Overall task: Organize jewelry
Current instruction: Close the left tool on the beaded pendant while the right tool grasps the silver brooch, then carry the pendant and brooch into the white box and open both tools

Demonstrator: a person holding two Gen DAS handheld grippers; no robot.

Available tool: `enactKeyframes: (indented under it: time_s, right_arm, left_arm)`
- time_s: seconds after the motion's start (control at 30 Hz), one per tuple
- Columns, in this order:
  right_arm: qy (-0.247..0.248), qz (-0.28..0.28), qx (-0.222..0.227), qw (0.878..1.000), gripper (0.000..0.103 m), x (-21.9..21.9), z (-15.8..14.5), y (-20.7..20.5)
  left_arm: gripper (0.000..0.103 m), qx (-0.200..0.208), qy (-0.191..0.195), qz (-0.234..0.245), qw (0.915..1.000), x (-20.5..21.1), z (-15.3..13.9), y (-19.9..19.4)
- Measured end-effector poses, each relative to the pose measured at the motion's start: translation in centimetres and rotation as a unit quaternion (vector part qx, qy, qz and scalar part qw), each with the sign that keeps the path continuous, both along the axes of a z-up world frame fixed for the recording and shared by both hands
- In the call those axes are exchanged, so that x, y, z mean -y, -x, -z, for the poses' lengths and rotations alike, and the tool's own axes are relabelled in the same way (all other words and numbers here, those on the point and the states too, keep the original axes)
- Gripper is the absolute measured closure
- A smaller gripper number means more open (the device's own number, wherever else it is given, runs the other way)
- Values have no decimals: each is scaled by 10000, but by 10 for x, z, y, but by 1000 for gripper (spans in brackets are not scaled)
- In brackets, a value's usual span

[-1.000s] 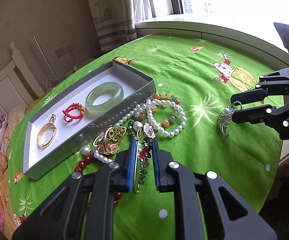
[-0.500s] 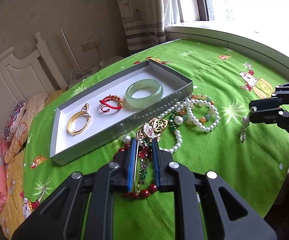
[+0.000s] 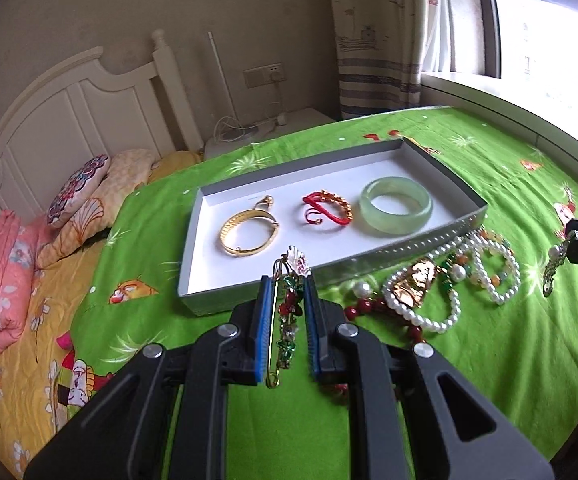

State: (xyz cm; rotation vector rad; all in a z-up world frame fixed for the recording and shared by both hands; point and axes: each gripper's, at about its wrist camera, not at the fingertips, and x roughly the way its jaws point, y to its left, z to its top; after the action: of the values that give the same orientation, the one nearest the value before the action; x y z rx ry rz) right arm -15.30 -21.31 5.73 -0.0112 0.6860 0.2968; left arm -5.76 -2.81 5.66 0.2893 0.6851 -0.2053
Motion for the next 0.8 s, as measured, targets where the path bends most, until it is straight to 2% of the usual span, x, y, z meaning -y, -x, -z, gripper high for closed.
enactKeyframes:
  time_s: [0.2,0.47,0.63,0.8]
  right_arm:
    - [-96,-72,68,9999,79,-13,-12,-44]
    - [-439,49,93,9990,79,-19,-22,-113]
    - [-552,140,5,9984,78,-20,-16,-153]
    - [-630,321,-211,9973,79,-13,-3,-187]
  left_arm:
    - [88,-31,296,-514,9982,-14,-10,-24]
    - [88,-221,525,-816,9950,-21,-10,-69]
    - [88,-453,614,-912,9929,-21,-1,-104]
    - [88,-804,987,-921,9876,-26,9,-142]
